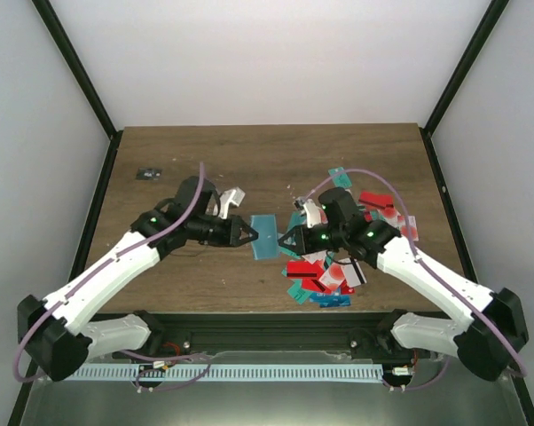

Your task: Put the credit cards into the card holder

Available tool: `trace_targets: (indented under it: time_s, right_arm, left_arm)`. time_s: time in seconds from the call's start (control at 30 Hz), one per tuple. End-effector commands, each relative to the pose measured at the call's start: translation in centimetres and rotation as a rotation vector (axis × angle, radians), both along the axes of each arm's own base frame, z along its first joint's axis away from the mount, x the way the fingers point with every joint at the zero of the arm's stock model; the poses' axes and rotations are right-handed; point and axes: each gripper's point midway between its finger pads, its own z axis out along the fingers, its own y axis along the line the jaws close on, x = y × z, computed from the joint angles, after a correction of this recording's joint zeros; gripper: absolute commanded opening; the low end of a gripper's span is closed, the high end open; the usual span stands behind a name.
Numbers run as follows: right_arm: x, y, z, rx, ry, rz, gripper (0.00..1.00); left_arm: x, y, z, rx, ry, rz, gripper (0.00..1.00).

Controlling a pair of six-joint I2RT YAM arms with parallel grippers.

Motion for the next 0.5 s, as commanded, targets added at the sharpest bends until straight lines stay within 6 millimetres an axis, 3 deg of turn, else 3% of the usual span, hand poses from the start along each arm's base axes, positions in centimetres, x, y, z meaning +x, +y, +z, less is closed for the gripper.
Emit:
trace_targets:
  time_s: [0.0, 0.33, 0.47]
  right_arm:
    - [-0.4, 0.8, -2.3, 0.01, 0.084, 0.022, 0.01]
    - [0.0, 2.1, -9.1, -0.038, 0.253, 0.028, 0.01]
    - [0.1, 2.4, -11.0, -0.044, 0.302, 0.022, 0.01]
  left_arm:
    - [0.9, 0.4, -5.6, 0.103, 0.071, 0.012, 0.06]
    - [2.1, 2.3, -14.9, 0.23, 0.247, -0.003, 0.06]
    - [3.0, 3.5, -17.3, 0.274, 0.286, 0.003, 0.12]
